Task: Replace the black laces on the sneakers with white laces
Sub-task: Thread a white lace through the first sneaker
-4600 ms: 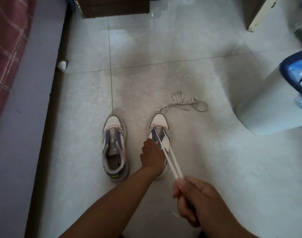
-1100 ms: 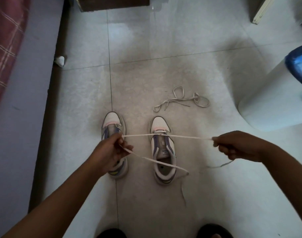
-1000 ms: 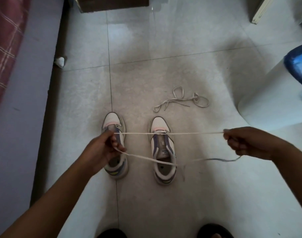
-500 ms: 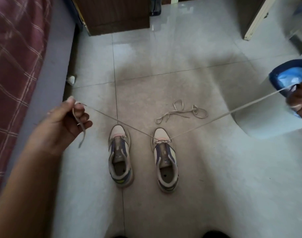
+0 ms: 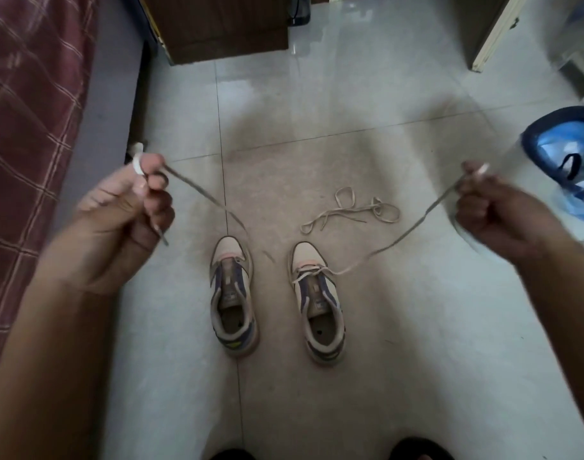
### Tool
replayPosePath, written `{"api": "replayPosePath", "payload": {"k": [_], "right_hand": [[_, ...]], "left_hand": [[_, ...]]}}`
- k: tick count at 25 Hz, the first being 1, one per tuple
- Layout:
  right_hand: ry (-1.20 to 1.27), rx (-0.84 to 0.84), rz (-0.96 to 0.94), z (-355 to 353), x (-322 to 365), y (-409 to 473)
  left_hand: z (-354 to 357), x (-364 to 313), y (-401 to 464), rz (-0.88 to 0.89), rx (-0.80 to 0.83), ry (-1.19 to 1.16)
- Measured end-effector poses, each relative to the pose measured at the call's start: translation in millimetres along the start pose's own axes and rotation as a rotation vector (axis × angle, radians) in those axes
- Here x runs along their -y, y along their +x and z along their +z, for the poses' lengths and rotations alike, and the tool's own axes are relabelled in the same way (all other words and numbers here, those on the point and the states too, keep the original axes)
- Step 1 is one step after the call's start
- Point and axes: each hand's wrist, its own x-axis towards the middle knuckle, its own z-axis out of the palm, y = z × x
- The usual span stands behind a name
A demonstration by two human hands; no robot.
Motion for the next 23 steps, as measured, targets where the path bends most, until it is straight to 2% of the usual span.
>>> {"api": "replayPosePath", "payload": {"k": [1, 2, 4, 6, 8, 9, 11, 12, 14, 16, 20, 23], "right_hand": [[-0.04, -0.006, 0.11, 1, -15, 4], [-0.096, -0.048, 0.193, 4, -40, 3], [-0.128, -0.119, 0.412, 8, -86, 8], [-0.073, -0.212, 0.564, 10, -122, 14], [-0.15, -0.208, 0.649, 15, -155, 14], [-0.272, -0.183, 0.672, 17, -169, 15], [-0.485, -0.178, 0.648, 22, -189, 18], [-0.5, -0.195, 0.611, 24, -194, 19], [-0.4, -0.237, 0.559, 28, -200, 24], [-0.309, -0.259, 0.525, 31, -202, 26], [-0.531, -0.188, 0.396, 32, -207, 21], [-0.597, -0.192, 0.321, 31, -216, 21]], "left_hand": [[8, 12, -2, -0.048, 0.06, -0.055], [11, 32, -2, -0.119, 0.027, -0.047], [7, 79, -1, -0.347, -0.263, 0.151], [3, 138, -1, -0.607, -0.506, 0.23], [0, 193, -2, -0.759, -0.633, 0.27], [-3, 217, -1, -0.795, -0.66, 0.316], [-7, 249, 8, -0.735, -0.703, 0.404], [-9, 258, 13, -0.659, -0.736, 0.435], [-16, 266, 24, -0.53, -0.817, 0.508], [-25, 268, 32, -0.484, -0.868, 0.556], [-32, 272, 35, -0.436, -0.87, 0.423], [-33, 272, 36, -0.424, -0.869, 0.375]]}}
